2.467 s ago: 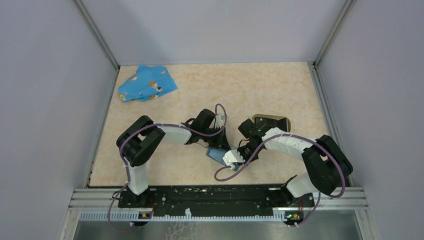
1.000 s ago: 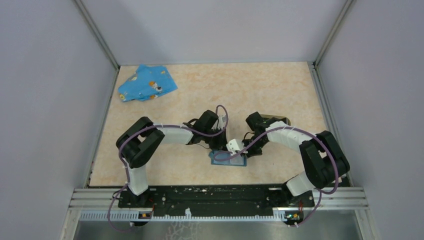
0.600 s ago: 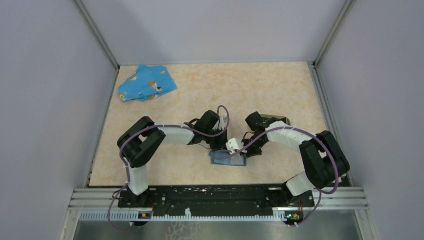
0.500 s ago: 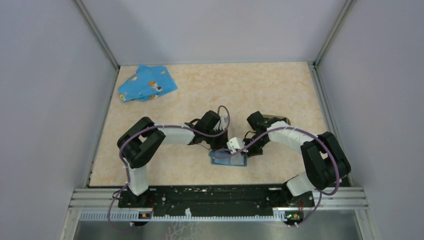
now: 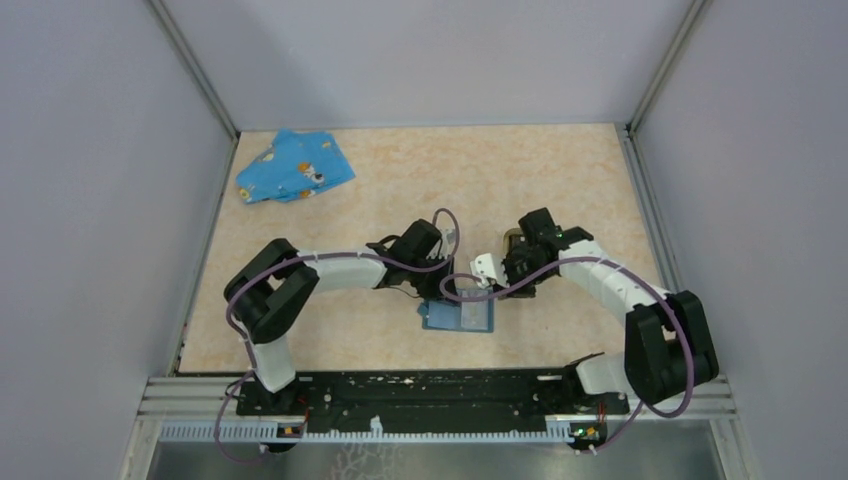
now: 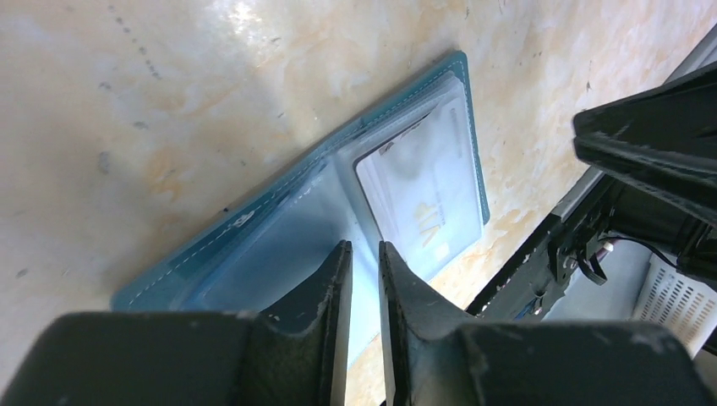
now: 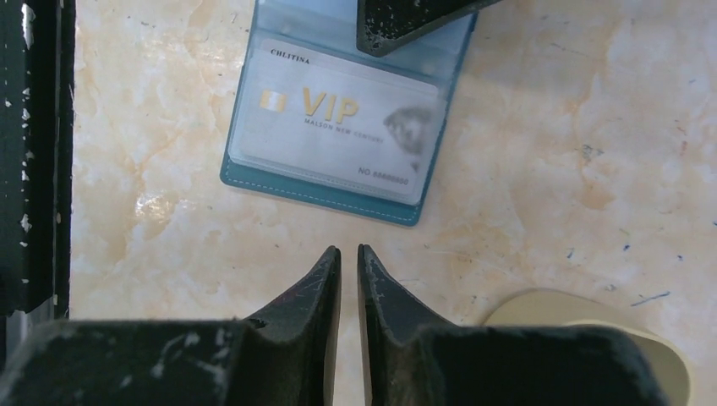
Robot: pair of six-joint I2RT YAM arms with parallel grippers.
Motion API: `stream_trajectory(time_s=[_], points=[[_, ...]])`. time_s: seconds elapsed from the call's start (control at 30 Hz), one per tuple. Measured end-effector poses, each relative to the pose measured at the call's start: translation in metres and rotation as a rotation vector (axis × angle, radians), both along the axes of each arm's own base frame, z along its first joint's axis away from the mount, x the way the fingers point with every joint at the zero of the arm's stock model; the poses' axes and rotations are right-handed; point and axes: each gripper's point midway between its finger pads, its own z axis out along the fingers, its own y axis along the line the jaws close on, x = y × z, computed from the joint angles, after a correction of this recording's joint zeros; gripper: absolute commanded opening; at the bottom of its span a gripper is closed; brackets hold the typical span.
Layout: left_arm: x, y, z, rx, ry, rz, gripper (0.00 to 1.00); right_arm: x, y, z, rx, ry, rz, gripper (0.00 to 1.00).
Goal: Put the credit cards into the card holder
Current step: Insert the credit card into the card holder, then pick up the credit card from the storage box.
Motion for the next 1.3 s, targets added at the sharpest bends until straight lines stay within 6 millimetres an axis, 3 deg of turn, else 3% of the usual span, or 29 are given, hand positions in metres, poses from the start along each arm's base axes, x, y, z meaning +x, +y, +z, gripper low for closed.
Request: stream_trajectory(time_s=[0.23,0.43,0.63,0.87,1.03,1.3], points=[[0.002,0.014,0.012,0.035,-0.055,0.02,0.28,0.012,-0.003,0.031,0.081,-0.022,-0.06,0.18],[0.002,0.031,0.037,0.024,-0.165,0.027,0.32,0.033,-0.003,0.08,0.162,-0.079,-0.14,0.35],[0.006,0.043,0.074,-0.047,-0.329,0.033,0.54,0.039,0.005,0.125,0.262,-0.108,-0.245,0.63],[0.013,0.061,0.112,-0.132,-0.53,0.084,0.97,0.061,0.003,0.15,0.346,-0.099,-0.468,0.98],[0.018,0.076,0.116,-0.131,-0.605,0.139,0.99,0.08,-0.01,0.158,0.388,-0.057,-0.616,0.98],[0.012,0.101,0.095,-0.145,-0.628,0.238,0.99,0.112,-0.017,0.166,0.479,0.084,-0.766,0.98]])
